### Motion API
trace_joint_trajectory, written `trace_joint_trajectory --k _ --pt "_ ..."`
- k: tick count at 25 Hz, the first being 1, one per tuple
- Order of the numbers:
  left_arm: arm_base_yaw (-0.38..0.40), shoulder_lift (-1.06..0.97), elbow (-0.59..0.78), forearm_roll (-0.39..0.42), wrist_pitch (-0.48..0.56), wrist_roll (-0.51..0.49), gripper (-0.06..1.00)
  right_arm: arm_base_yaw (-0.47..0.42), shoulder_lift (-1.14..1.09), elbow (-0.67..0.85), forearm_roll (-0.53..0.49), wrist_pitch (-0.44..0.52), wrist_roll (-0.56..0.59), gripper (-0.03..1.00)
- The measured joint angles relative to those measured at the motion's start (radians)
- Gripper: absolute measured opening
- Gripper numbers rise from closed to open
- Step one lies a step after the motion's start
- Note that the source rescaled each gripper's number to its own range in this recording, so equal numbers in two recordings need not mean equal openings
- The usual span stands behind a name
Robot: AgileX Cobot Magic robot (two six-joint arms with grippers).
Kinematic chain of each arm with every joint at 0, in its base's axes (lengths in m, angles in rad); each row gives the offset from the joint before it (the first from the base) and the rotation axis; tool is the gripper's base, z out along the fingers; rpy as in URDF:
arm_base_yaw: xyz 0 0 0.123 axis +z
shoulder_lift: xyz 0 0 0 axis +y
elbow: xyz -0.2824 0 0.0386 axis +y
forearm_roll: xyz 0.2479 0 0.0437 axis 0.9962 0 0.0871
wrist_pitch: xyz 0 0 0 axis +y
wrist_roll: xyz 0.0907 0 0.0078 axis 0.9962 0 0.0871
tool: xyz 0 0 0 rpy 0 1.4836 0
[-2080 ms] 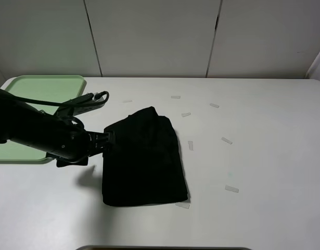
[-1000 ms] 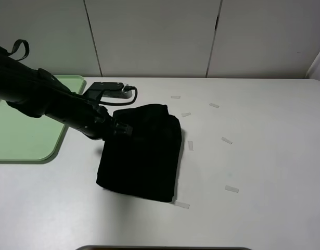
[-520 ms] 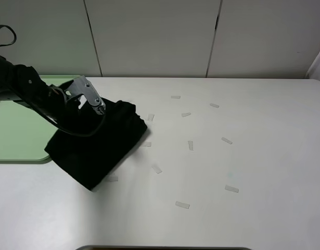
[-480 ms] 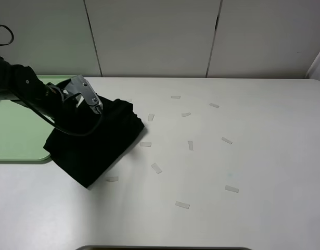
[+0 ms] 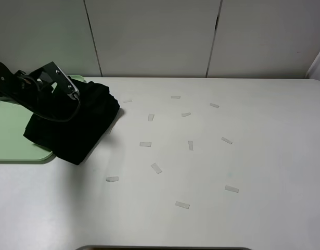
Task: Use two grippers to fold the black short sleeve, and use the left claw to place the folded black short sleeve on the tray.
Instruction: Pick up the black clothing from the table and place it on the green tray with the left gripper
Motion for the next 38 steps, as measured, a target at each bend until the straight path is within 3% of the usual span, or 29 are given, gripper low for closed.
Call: trace_joint_trajectory --k 6,12,20,30,38 --pt "0.082 0.000 0.000 0.000 -0.068 0.016 0.18 0.000 0.000 0.000 0.000 0.000 0.000 1.00" --pt "0.170 0.000 0.000 0.005 -0.123 0.096 0.18 0.000 0.000 0.000 0.000 0.000 0.000 1.00" --pt "0.266 0.017 0.000 0.006 -0.186 0.108 0.18 0.000 0.000 0.000 0.000 0.000 0.000 1.00" --pt "0.275 0.017 0.015 -0.006 -0.207 0.114 0.18 0.000 0.000 0.000 0.000 0.000 0.000 1.00" --pt "0.275 0.017 0.019 -0.155 -0.208 0.210 0.18 0.000 0.000 0.000 0.000 0.000 0.000 1.00"
